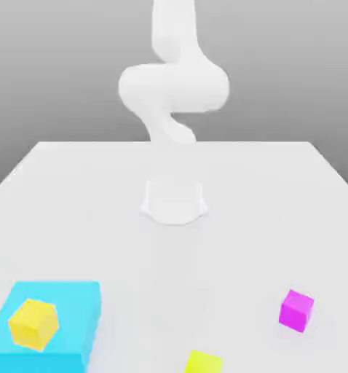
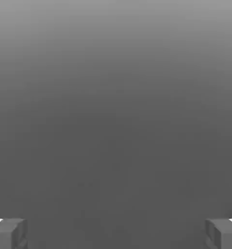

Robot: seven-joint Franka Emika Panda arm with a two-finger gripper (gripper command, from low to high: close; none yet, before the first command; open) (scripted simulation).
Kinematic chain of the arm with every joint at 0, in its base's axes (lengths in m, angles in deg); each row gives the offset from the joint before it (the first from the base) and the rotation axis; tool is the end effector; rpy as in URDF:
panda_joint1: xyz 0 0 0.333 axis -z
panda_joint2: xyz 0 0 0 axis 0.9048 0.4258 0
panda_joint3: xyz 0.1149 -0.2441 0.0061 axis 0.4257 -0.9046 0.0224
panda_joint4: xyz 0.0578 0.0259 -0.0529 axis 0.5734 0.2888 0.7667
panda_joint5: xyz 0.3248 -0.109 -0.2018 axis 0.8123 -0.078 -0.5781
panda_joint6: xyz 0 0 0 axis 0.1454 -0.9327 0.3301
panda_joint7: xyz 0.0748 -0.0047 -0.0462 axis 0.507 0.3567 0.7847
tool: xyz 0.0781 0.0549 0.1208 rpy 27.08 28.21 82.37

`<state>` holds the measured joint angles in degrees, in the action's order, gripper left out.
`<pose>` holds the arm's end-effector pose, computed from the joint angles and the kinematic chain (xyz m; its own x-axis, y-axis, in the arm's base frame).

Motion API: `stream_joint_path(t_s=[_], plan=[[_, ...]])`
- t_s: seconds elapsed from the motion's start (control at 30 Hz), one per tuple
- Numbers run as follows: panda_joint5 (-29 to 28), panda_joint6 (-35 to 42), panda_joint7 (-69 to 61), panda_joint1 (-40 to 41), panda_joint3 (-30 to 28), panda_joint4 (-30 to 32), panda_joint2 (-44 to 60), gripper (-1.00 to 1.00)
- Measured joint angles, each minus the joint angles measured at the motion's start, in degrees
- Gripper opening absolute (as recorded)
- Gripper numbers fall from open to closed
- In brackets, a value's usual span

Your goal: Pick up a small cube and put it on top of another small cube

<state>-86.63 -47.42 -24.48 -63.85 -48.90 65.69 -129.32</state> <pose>0.4464 0.0030 0.6100 0.4956 -0.7337 0.4648 -0.5517 -0.6792 -0.4840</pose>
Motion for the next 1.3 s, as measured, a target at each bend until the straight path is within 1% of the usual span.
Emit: stream_joint_path(t_s=[0.47,0.73,0.93,1.07,1.1,1.3], plan=[[-4.2,-9.3,13.3,3.7,5.5,0.7,29.4,0.0],[-6.0,-14.5,20.4,3.2,6.0,1.1,46.0,0.0],[-5.1,-18.6,24.1,2.2,6.0,1.4,58.2,0.0],[-6.1,-24.3,25.5,0.9,4.6,0.1,66.5,0.0],[-6.5,-25.8,25.8,0.6,4.1,-0.3,68.5,-1.0],[-6.7,-26.7,26.0,0.4,3.9,-0.5,69.5,-1.0]])
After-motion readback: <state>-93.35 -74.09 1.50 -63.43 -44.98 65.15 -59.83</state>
